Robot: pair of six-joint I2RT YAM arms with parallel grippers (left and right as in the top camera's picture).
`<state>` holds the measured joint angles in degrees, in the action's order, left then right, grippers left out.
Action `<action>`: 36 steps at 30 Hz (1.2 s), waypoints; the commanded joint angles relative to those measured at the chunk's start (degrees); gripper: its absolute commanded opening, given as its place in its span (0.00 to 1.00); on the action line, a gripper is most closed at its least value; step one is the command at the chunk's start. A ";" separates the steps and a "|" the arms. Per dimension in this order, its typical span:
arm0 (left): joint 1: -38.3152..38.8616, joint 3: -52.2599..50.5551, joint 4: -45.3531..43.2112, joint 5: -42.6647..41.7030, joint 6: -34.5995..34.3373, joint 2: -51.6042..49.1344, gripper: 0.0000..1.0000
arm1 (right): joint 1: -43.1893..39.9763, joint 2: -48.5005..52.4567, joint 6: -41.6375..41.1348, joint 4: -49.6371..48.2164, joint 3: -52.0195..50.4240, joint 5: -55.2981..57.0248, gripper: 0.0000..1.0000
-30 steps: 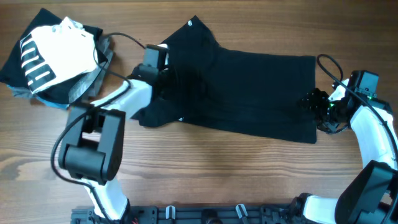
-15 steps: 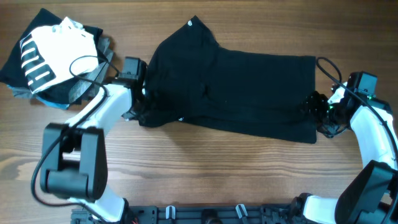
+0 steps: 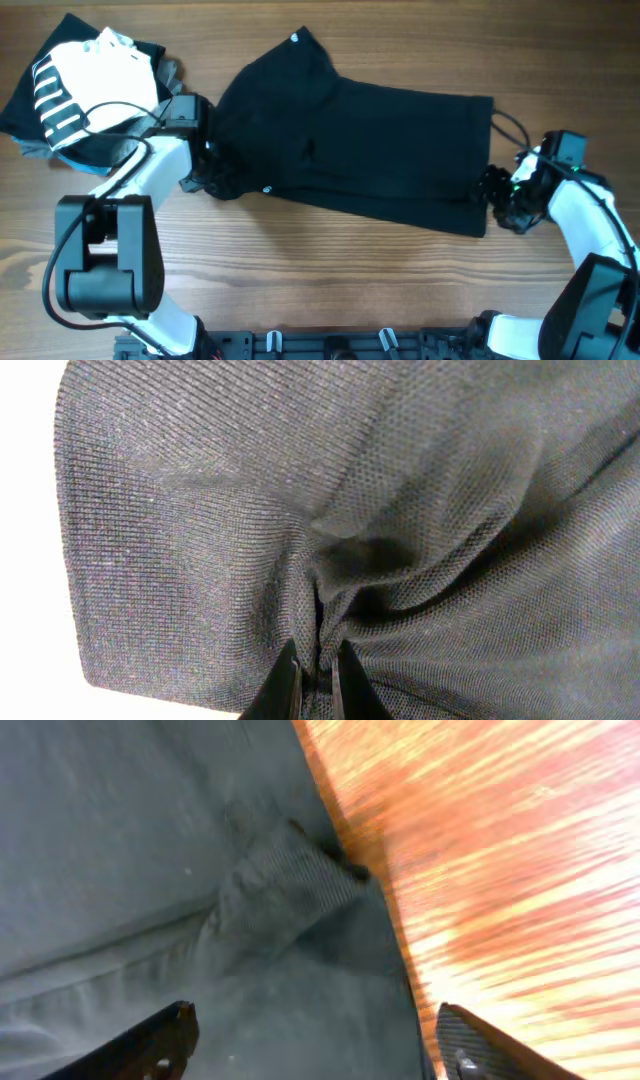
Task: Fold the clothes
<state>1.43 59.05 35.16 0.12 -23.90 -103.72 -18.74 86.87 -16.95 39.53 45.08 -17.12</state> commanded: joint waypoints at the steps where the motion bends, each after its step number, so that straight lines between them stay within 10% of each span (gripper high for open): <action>1: -1.70 -2.05 1.27 3.78 -0.42 -2.73 0.04 | 0.70 0.35 2.71 -4.52 -2.43 -4.70 0.75; 12: -1.70 -2.05 1.86 3.78 -0.35 -1.70 0.04 | 2.73 3.82 2.84 -12.02 -2.47 -8.39 0.70; 17: -1.70 -2.05 1.86 3.78 -0.33 -1.70 0.06 | 3.78 5.79 2.82 -13.79 -1.88 -8.46 0.16; 22: -1.68 -2.03 1.70 3.58 1.18 -1.25 0.15 | 3.76 5.81 -1.90 -16.70 -0.48 -8.22 0.15; 31: -1.64 -1.95 1.95 -6.43 6.10 7.65 0.43 | 3.74 4.20 3.58 -21.35 -0.44 -12.70 0.60; 36: -1.18 -1.95 2.08 -21.05 12.37 13.49 0.41 | 3.80 0.70 6.25 -14.08 -0.44 -17.62 0.48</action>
<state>0.14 57.47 37.28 -9.85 -16.62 -93.89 -15.09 90.83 -14.24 23.27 43.79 -29.80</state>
